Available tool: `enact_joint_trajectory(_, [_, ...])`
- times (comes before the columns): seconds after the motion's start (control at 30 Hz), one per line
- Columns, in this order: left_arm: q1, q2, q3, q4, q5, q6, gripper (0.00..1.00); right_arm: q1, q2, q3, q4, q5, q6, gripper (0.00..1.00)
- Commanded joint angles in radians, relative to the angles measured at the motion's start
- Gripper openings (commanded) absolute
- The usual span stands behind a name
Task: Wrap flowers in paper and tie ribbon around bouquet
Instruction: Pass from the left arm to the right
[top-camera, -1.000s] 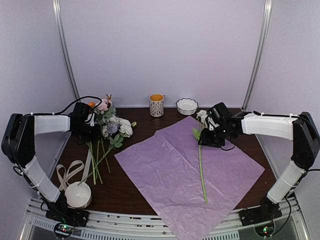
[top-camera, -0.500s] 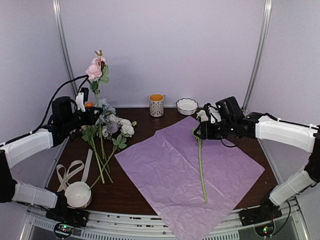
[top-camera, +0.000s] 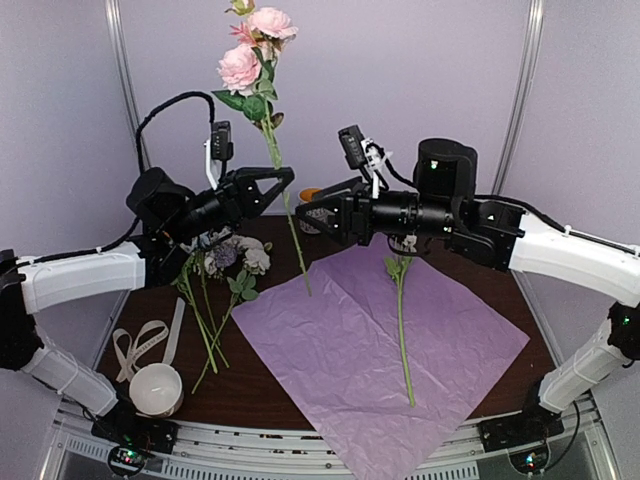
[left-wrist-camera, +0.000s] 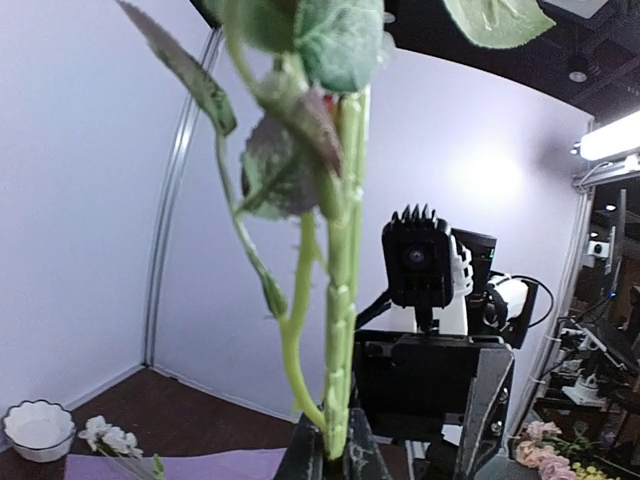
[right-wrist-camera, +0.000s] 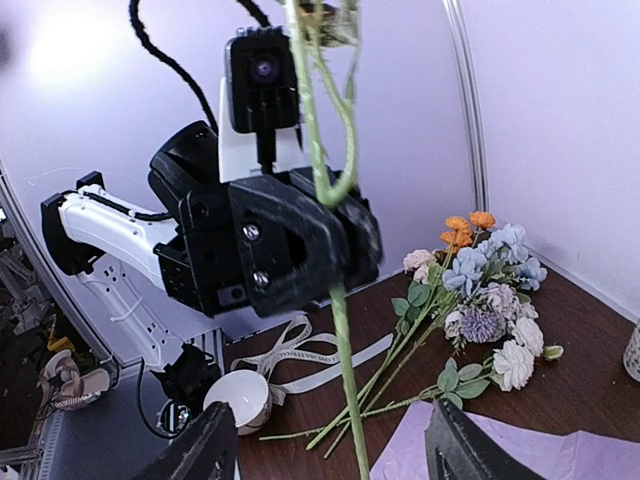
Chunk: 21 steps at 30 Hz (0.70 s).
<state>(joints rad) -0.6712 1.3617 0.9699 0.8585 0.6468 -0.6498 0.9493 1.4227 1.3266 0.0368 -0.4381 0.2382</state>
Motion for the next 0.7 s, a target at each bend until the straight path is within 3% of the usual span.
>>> enact_joint_trajectory(0.0, [-0.049,0.052,0.082,0.193,0.066,-0.116,0.0,0.021,0.062,0.077,-0.032,0.046,-0.037,0.63])
enact_joint_trajectory(0.23, [-0.097,0.074,0.112,0.146,0.073,-0.078,0.0,0.022,0.055,0.046,-0.006,0.142,-0.025,0.45])
enact_joint_trajectory(0.33, [-0.106,0.097,0.13,0.155,0.085,-0.102,0.0,0.019,0.054,0.037,-0.021,0.164,-0.015,0.0])
enact_joint_trajectory(0.4, [-0.106,0.097,0.119,0.145,0.066,-0.107,0.0,0.013,0.036,0.013,-0.015,0.183,0.005,0.0])
enact_joint_trajectory(0.5, [-0.104,0.055,0.118,-0.1,-0.039,0.002,0.48,-0.011,0.006,-0.014,-0.084,0.285,0.06,0.0])
enact_joint_trajectory(0.67, [-0.097,-0.038,0.154,-0.735,-0.516,0.275,0.7,-0.078,-0.004,-0.097,-0.329,0.414,0.243,0.0])
